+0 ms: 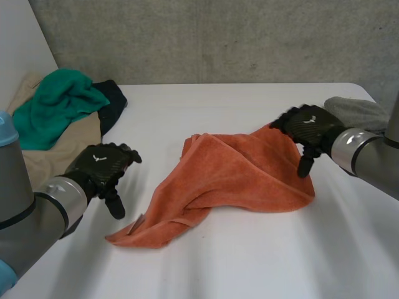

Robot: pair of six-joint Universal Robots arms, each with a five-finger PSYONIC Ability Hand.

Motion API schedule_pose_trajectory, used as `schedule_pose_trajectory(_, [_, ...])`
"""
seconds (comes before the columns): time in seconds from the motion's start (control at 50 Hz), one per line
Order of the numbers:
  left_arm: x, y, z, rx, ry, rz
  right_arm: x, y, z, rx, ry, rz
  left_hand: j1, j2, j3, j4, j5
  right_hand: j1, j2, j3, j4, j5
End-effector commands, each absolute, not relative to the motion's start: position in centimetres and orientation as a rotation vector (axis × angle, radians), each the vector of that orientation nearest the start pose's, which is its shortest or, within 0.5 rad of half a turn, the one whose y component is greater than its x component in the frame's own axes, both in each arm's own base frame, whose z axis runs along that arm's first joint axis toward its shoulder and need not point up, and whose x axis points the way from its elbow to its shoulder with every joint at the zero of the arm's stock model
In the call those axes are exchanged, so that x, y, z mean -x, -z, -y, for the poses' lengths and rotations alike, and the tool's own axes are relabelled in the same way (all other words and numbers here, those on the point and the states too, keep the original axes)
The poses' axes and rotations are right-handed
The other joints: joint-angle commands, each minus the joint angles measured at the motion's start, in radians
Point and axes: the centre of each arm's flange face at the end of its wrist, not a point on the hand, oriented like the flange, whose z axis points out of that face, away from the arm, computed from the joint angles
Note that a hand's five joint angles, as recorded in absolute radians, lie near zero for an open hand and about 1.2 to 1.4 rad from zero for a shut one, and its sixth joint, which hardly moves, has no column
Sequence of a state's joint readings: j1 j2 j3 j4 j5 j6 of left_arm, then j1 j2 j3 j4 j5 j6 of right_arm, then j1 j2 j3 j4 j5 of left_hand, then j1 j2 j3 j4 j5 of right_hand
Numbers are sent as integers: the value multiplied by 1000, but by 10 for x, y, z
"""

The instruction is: Fold the laundry.

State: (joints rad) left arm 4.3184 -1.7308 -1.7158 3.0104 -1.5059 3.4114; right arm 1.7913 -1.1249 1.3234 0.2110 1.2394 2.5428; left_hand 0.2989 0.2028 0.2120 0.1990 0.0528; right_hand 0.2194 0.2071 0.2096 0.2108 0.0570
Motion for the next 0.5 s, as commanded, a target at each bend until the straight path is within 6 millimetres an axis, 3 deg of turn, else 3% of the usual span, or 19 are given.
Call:
schedule_pose_trajectory(0.02, [240,-210,192,-983,1604,-2713,-219,-196,307,998,1548,-2421,-124,-28,-37,-24,-53,-45,-33,-35,-36,-57])
schedule_pose_trajectory(0.08, [244,-206,180,-1013,1536,-2763,-212,-183,297,962,1469,-2461,-124,-28,-37,-24,-53,-22,-9,-12,-13,-34])
schedule_pose_trajectory(0.16, [248,-197,172,-1055,1479,-2784,-208,-169,291,951,1452,-2443,-88,8,-1,11,-17,175,187,185,184,163])
schedule_pose_trajectory(0.24, [252,-185,177,-1063,1452,-2782,-208,-151,283,971,1463,-2382,-47,49,39,52,24,213,226,223,222,201])
schedule_pose_trajectory(0.4, [259,-164,189,-1093,1439,-2743,-207,-135,284,1003,1515,-2323,-33,63,54,67,39,269,282,279,278,257])
schedule_pose_trajectory(0.5, [263,-152,189,-1150,1392,-2725,-207,-127,288,1031,1553,-2302,193,289,280,293,264,331,343,341,339,319])
